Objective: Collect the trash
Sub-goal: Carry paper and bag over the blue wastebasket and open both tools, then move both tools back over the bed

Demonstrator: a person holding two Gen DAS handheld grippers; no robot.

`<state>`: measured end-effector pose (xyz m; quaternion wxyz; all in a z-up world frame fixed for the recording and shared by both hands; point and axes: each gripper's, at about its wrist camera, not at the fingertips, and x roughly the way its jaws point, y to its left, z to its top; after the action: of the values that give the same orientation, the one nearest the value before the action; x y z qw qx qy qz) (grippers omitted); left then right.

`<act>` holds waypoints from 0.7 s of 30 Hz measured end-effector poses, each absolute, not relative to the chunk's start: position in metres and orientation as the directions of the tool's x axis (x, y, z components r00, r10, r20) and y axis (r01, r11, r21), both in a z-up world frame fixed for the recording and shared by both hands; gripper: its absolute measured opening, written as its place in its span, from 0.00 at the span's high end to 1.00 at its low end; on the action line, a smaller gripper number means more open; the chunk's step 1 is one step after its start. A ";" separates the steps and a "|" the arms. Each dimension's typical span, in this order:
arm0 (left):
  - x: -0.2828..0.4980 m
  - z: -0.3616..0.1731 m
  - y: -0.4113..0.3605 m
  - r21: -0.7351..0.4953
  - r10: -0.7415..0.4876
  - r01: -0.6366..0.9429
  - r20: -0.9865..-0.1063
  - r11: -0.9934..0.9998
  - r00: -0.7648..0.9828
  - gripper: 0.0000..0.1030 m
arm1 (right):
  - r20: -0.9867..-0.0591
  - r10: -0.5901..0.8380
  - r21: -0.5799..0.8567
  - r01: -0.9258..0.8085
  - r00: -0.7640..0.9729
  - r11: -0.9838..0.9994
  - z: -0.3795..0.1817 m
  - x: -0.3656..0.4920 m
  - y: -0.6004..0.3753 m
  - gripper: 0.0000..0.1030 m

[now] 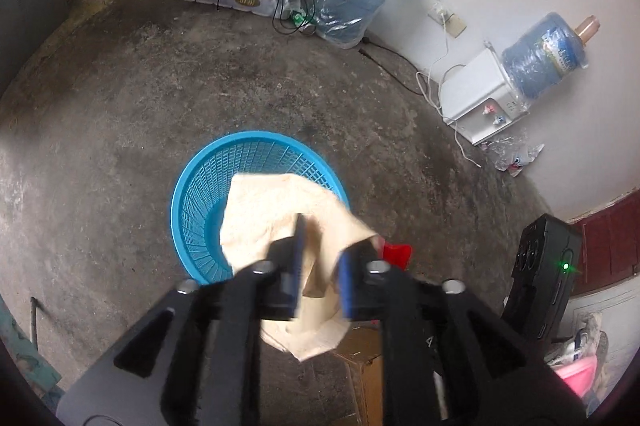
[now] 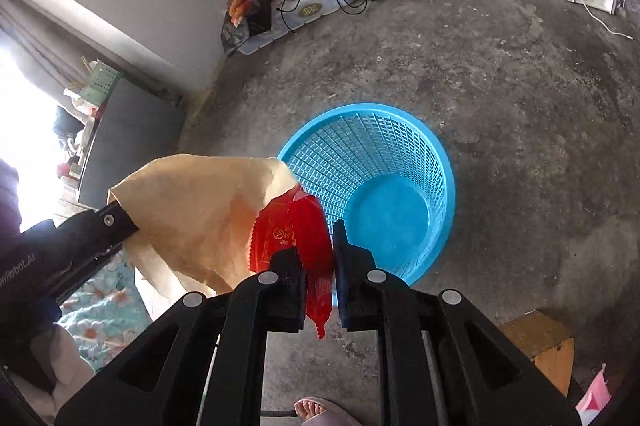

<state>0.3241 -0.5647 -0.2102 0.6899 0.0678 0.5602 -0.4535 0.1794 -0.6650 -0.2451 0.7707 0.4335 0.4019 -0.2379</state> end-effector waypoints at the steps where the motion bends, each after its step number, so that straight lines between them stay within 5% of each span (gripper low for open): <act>1: 0.325 -0.218 -0.567 -0.393 -0.531 0.694 -0.847 0.603 -0.018 0.46 | -0.833 -0.015 0.469 0.722 0.552 0.508 -0.254 0.185 -0.670 0.83; 4: 0.324 -0.235 -0.569 -0.348 -0.482 0.694 -0.876 0.631 -0.002 0.42 | -0.850 0.031 0.471 0.733 0.525 0.491 -0.285 0.198 -0.683 0.57; 12: 0.340 -0.232 -0.550 -0.425 -0.529 0.621 -0.848 0.659 -0.018 0.39 | -0.863 0.047 0.472 0.770 0.503 0.429 -0.316 0.189 -0.695 0.54; 21: 0.322 -0.161 -0.531 -0.460 -0.603 0.629 -0.798 0.627 0.017 0.39 | -0.789 -0.021 0.539 0.709 0.614 0.455 -0.261 0.150 -0.686 0.53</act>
<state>0.3224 -0.5310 -0.1614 0.7131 0.0119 0.5521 -0.4320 0.1496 -0.6865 -0.2608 0.7685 0.4651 0.3698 -0.2373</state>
